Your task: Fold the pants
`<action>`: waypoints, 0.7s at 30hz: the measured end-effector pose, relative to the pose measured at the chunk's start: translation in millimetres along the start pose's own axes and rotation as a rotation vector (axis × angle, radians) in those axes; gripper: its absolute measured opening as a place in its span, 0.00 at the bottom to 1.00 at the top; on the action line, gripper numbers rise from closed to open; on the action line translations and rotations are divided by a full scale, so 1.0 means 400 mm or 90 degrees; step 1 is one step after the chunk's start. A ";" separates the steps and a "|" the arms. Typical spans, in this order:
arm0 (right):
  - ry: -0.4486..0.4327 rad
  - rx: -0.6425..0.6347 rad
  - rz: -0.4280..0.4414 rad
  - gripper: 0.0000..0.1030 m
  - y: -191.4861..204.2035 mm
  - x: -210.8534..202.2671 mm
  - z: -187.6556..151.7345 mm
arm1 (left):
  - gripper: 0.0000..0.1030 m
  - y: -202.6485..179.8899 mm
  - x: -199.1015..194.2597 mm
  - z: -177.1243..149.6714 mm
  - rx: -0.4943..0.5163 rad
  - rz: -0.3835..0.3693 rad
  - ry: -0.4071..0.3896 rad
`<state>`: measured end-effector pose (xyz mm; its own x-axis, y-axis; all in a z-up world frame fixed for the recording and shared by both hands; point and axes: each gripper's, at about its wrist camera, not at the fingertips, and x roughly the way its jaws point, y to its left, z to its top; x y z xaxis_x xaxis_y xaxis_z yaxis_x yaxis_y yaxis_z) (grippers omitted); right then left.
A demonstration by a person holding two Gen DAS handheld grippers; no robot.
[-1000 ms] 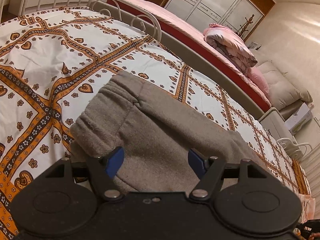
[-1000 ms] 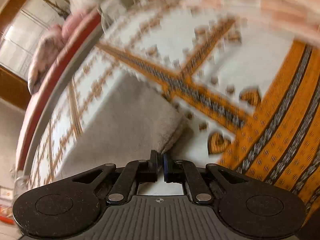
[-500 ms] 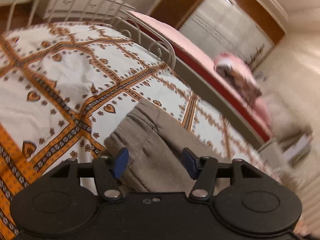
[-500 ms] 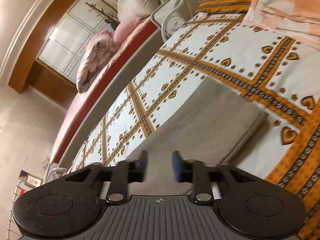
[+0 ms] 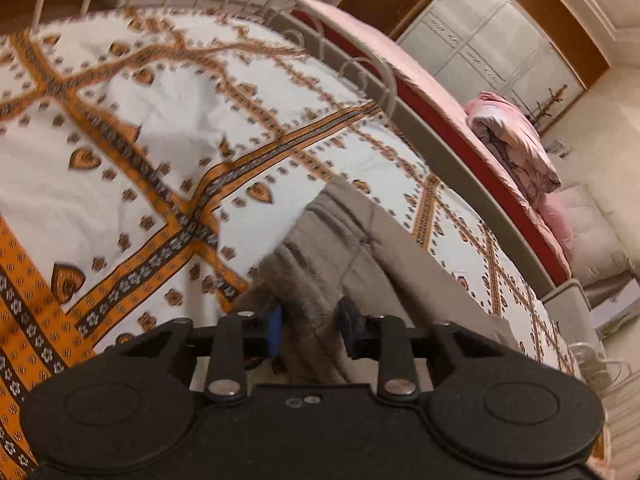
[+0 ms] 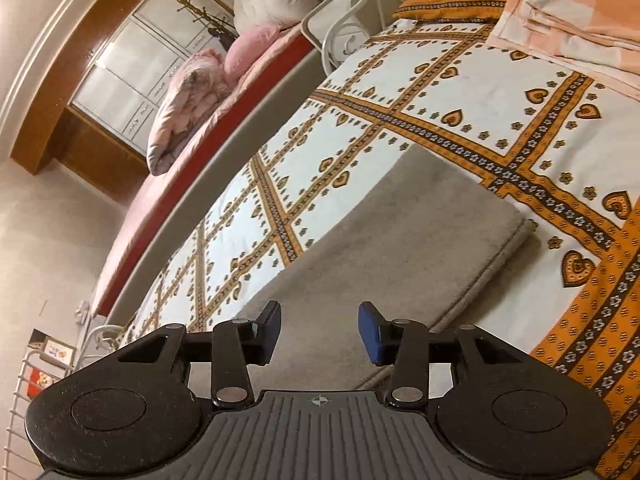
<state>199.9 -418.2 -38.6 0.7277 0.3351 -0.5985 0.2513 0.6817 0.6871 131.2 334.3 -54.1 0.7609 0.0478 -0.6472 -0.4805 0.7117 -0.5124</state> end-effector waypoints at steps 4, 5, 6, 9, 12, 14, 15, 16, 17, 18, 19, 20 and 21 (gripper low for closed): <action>-0.001 0.008 -0.009 0.42 -0.017 -0.001 0.006 | 0.10 -0.040 0.003 -0.003 0.073 0.041 -0.016; 0.003 0.010 -0.010 0.42 -0.020 0.001 0.007 | 0.10 -0.050 -0.018 0.001 0.081 0.021 -0.053; 0.005 0.012 -0.010 0.42 -0.021 0.002 0.006 | 0.10 -0.063 -0.043 0.010 0.092 -0.014 -0.102; 0.008 0.006 -0.009 0.42 -0.019 0.002 0.004 | 0.10 -0.086 -0.035 0.007 0.132 0.026 -0.120; 0.008 0.027 -0.008 0.42 -0.035 -0.005 0.006 | 0.10 -0.003 0.042 -0.004 0.042 0.059 0.007; 0.000 0.052 -0.014 0.42 -0.060 -0.018 0.011 | 0.14 0.001 0.023 0.002 0.035 0.039 -0.009; -0.005 0.067 -0.016 0.42 -0.073 -0.026 0.014 | 0.19 -0.005 0.016 -0.003 0.040 0.042 -0.012; -0.013 0.083 -0.018 0.42 -0.091 -0.035 0.018 | 0.23 -0.007 0.006 -0.006 0.037 0.048 -0.018; -0.020 0.099 -0.024 0.42 -0.109 -0.045 0.023 | 0.24 -0.009 -0.009 -0.007 0.029 0.051 -0.029; -0.031 0.123 -0.033 0.42 -0.133 -0.057 0.027 | 0.22 -0.014 -0.031 -0.006 0.021 0.053 -0.057; -0.044 0.150 -0.041 0.43 -0.159 -0.070 0.033 | 0.23 -0.020 -0.061 -0.008 0.020 0.058 -0.094; -0.056 0.177 -0.042 0.43 -0.186 -0.079 0.037 | 0.23 -0.028 -0.081 -0.007 0.024 0.050 -0.124; -0.067 0.201 -0.042 0.44 -0.210 -0.087 0.041 | 0.24 -0.037 -0.095 -0.007 0.025 0.032 -0.145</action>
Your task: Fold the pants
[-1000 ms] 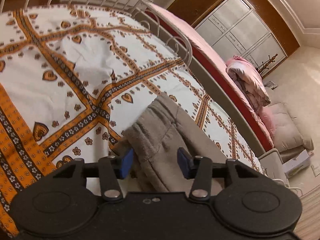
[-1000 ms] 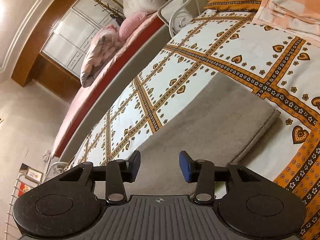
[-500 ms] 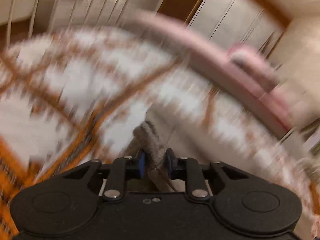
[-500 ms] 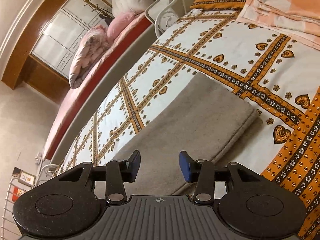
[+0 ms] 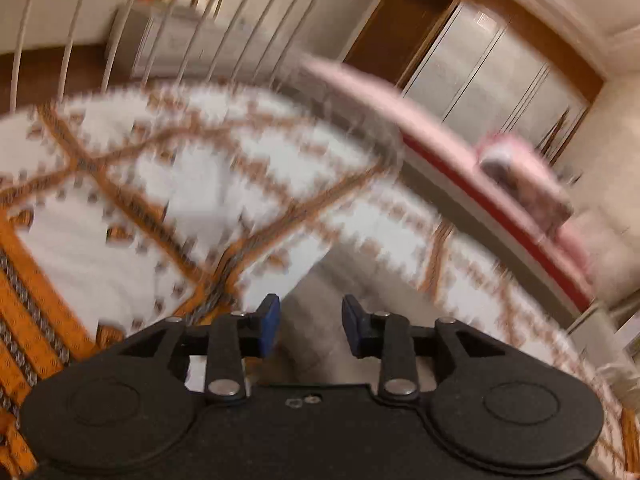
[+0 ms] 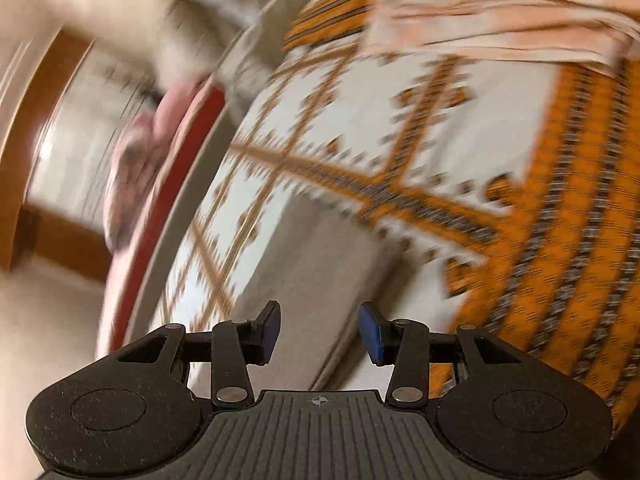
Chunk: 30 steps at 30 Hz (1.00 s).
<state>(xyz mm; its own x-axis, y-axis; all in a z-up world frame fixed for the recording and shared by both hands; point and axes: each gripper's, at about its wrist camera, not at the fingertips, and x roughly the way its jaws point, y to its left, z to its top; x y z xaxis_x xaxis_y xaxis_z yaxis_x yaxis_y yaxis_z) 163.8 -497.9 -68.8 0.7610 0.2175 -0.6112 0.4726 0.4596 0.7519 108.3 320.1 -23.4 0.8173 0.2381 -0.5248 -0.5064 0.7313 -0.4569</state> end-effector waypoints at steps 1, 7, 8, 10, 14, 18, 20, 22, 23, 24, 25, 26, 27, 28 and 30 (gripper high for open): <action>-0.006 0.015 -0.001 0.52 -0.018 -0.003 0.012 | 0.27 -0.009 -0.003 -0.001 -0.001 -0.023 -0.007; -0.016 -0.015 0.012 0.62 -0.031 0.010 0.050 | 0.43 -0.079 0.079 -0.045 0.059 -0.060 0.110; -0.010 -0.027 0.009 0.56 -0.022 0.020 0.049 | 0.43 -0.077 0.097 -0.057 0.053 -0.058 0.137; 0.013 -0.040 -0.006 0.52 -0.009 0.049 0.044 | 0.43 -0.067 0.115 -0.071 0.039 -0.064 0.159; 0.041 -0.066 -0.035 0.47 0.012 0.098 0.026 | 0.43 -0.055 0.115 -0.076 0.035 -0.072 0.160; 0.035 -0.085 -0.042 0.20 0.022 0.116 0.026 | 0.43 -0.052 0.123 -0.071 0.041 -0.081 0.162; 0.025 -0.107 -0.047 0.12 0.028 0.109 0.022 | 0.43 -0.053 0.122 -0.069 0.043 -0.083 0.163; -0.017 -0.126 -0.004 0.11 0.052 0.077 0.020 | 0.43 -0.053 0.126 -0.069 0.040 -0.083 0.163; -0.047 -0.128 0.024 0.11 0.061 0.051 0.019 | 0.43 -0.054 0.128 -0.069 0.040 -0.083 0.164; -0.060 -0.128 0.020 0.11 0.060 0.038 0.017 | 0.43 -0.056 0.130 -0.070 0.042 -0.083 0.166; -0.058 -0.124 -0.007 0.11 0.052 0.042 0.014 | 0.43 -0.057 0.129 -0.071 0.043 -0.083 0.168; -0.041 -0.109 -0.037 0.11 0.036 0.056 0.014 | 0.43 -0.058 0.127 -0.071 0.044 -0.084 0.169; -0.017 -0.100 -0.068 0.11 0.019 0.076 0.015 | 0.43 -0.058 0.126 -0.071 0.046 -0.085 0.171; 0.007 -0.104 -0.095 0.11 0.009 0.096 0.015 | 0.43 -0.059 0.125 -0.070 0.047 -0.085 0.171; 0.015 -0.116 -0.098 0.14 0.013 0.100 0.013 | 0.43 -0.055 0.117 -0.065 0.038 -0.088 0.172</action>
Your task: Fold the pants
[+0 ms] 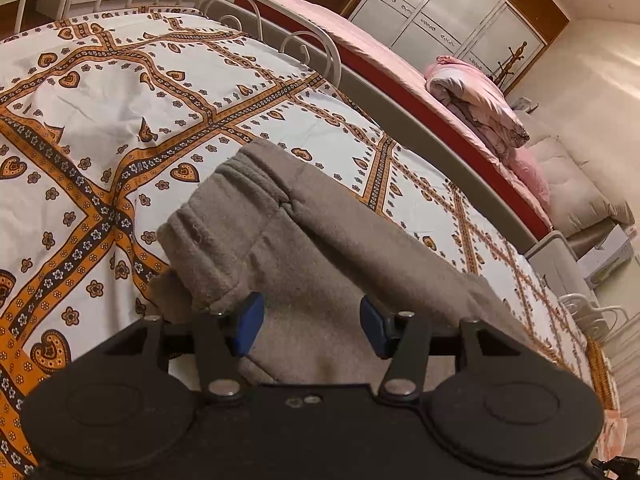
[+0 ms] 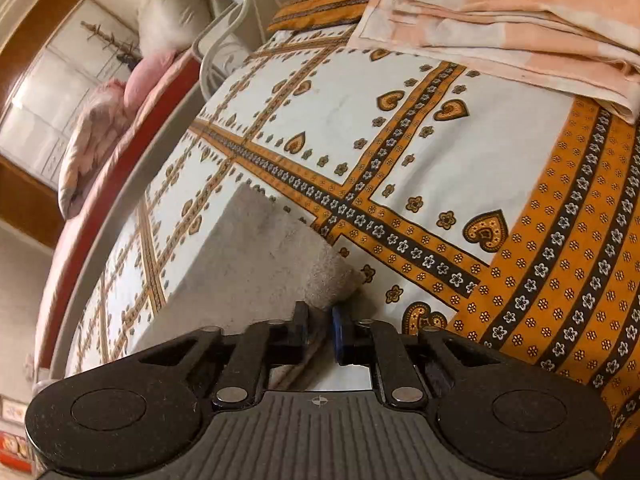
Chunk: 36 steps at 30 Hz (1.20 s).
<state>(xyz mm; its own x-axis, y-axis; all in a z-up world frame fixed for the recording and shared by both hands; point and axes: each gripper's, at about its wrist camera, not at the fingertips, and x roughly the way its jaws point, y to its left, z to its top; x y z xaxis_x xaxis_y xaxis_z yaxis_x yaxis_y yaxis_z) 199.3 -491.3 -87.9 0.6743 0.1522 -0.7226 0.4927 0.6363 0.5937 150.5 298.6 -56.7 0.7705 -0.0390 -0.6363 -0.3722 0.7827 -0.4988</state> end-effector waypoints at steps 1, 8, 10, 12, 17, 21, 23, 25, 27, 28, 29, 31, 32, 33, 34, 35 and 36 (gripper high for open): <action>-0.019 0.000 0.007 0.16 0.012 -0.021 -0.002 | 0.43 0.002 -0.010 0.001 -0.008 -0.003 -0.001; 0.010 -0.069 0.161 0.26 0.183 -0.069 -0.118 | 0.43 0.033 -0.088 0.000 -0.018 0.018 -0.031; 0.091 -0.046 0.214 0.26 0.231 -0.025 -0.184 | 0.42 0.043 -0.095 -0.011 -0.049 0.020 -0.006; 0.157 -0.055 0.249 0.26 0.290 0.014 -0.263 | 0.42 0.041 -0.105 -0.033 -0.104 -0.026 0.007; 0.208 -0.116 0.273 0.26 0.414 0.073 -0.365 | 0.37 -0.022 -0.090 -0.079 -0.065 -0.027 0.012; 0.200 -0.103 0.267 0.27 0.428 0.092 -0.366 | 0.24 -0.023 -0.067 -0.109 -0.103 -0.049 0.041; 0.197 -0.106 0.261 0.30 0.426 0.091 -0.365 | 0.24 -0.033 -0.056 -0.118 -0.096 -0.047 0.051; 0.198 -0.106 0.252 0.35 0.415 0.080 -0.360 | 0.24 -0.037 -0.039 -0.119 -0.091 -0.044 0.061; 0.189 -0.096 0.248 0.43 0.403 0.071 -0.350 | 0.24 -0.041 -0.019 -0.117 -0.089 -0.037 0.068; 0.184 -0.092 0.247 0.43 0.397 0.059 -0.343 | 0.24 -0.041 -0.012 -0.117 -0.092 -0.034 0.070; 0.180 -0.088 0.246 0.44 0.389 0.052 -0.338 | 0.24 -0.041 -0.012 -0.119 -0.092 -0.031 0.070; 0.177 -0.081 0.243 0.44 0.376 0.048 -0.329 | 0.18 -0.050 -0.008 -0.121 -0.077 -0.012 0.071; 0.175 -0.079 0.240 0.44 0.369 0.046 -0.325 | 0.18 -0.053 -0.009 -0.123 -0.075 -0.010 0.069; 0.175 -0.078 0.238 0.44 0.364 0.045 -0.323 | 0.18 -0.054 -0.012 -0.124 -0.076 -0.010 0.065; 0.175 -0.076 0.237 0.44 0.360 0.044 -0.320 | 0.18 -0.052 -0.016 -0.124 -0.078 -0.010 0.063; 0.174 -0.076 0.237 0.44 0.355 0.041 -0.316 | 0.17 -0.053 -0.021 -0.124 -0.077 -0.005 0.059; 0.173 -0.075 0.238 0.44 0.351 0.039 -0.313 | 0.16 -0.054 -0.027 -0.125 -0.073 0.000 0.055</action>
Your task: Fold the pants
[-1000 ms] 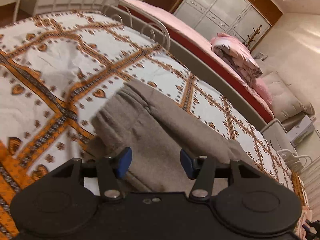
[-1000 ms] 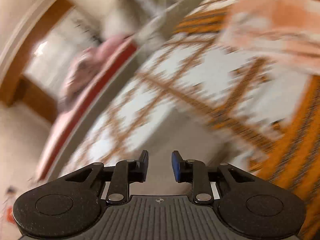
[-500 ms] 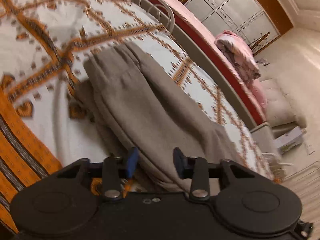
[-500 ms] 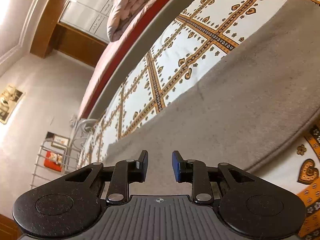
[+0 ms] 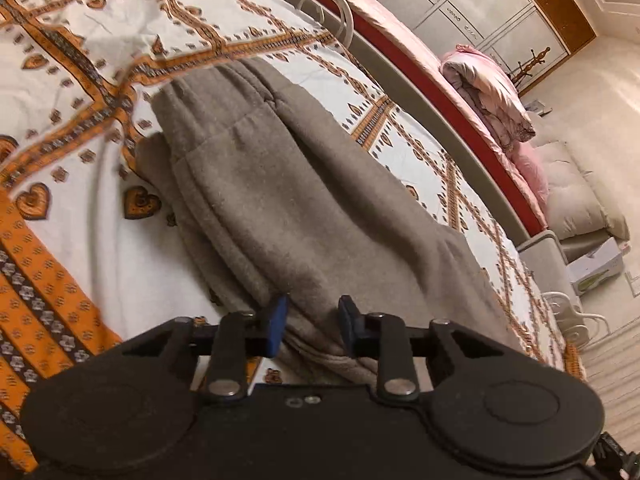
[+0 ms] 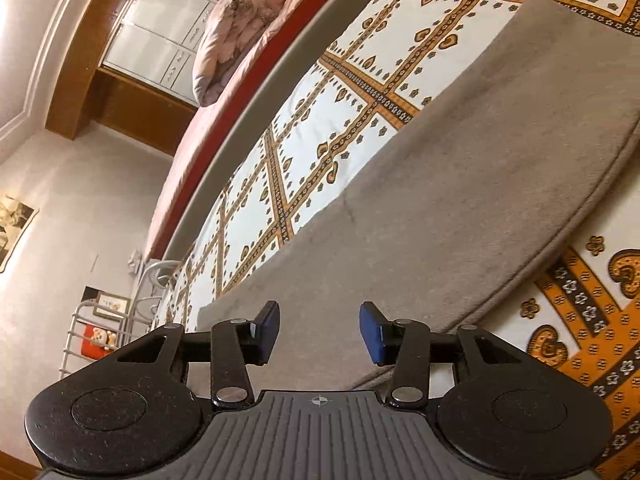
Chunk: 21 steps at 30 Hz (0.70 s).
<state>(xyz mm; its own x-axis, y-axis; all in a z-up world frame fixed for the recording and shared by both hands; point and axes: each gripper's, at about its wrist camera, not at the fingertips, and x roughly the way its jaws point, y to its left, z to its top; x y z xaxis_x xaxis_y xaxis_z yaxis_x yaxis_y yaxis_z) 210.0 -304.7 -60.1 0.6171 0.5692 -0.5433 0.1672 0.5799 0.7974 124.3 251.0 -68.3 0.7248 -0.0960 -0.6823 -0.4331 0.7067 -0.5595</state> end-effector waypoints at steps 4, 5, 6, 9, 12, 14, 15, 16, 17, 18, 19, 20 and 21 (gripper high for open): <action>-0.006 0.004 0.001 0.44 -0.011 -0.015 0.006 | 0.16 -0.001 -0.024 -0.013 -0.001 0.001 -0.011; -0.007 0.005 0.001 0.44 -0.014 -0.017 0.008 | 0.16 0.000 -0.021 -0.015 -0.002 -0.002 -0.007; -0.007 0.006 0.000 0.44 -0.016 -0.019 0.009 | 0.22 0.000 -0.014 -0.016 0.001 0.003 0.001; -0.004 0.009 -0.002 0.44 -0.021 -0.017 0.012 | 0.25 -0.003 0.013 -0.011 -0.002 0.011 0.016; 0.000 0.006 -0.002 0.44 -0.019 -0.015 0.011 | 0.26 -0.001 0.035 -0.002 -0.011 0.009 0.015; 0.002 0.005 -0.006 0.44 -0.020 -0.011 0.009 | 0.19 -0.002 0.044 -0.001 -0.008 0.012 0.016; 0.003 0.006 -0.008 0.44 -0.021 -0.011 0.009 | 0.08 -0.003 0.037 -0.003 -0.002 0.013 0.009; 0.004 0.008 -0.008 0.44 -0.023 -0.011 0.009 | 0.03 -0.007 0.019 -0.007 0.004 0.006 -0.006; 0.003 0.009 -0.008 0.44 -0.026 -0.015 0.009 | 0.03 -0.016 -0.002 -0.012 0.024 0.004 -0.018; 0.001 0.009 -0.007 0.45 -0.027 -0.018 0.009 | 0.02 -0.024 -0.020 -0.022 0.045 0.013 -0.026; -0.001 0.009 -0.006 0.45 -0.028 -0.020 0.009 | 0.02 -0.021 -0.020 -0.030 0.052 0.029 -0.018; -0.001 0.008 -0.006 0.45 -0.030 -0.021 0.010 | 0.02 -0.016 -0.005 -0.035 0.056 0.048 -0.001; 0.001 0.008 -0.007 0.45 -0.031 -0.020 0.011 | 0.08 -0.009 0.013 -0.033 0.056 0.058 0.014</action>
<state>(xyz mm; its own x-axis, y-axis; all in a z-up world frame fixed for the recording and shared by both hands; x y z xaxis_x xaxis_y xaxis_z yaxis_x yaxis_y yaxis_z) 206.3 -318.9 -64.4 0.6141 0.5633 -0.5527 0.1833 0.5794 0.7942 122.6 239.0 -76.0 0.6725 -0.0432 -0.7388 -0.4469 0.7720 -0.4519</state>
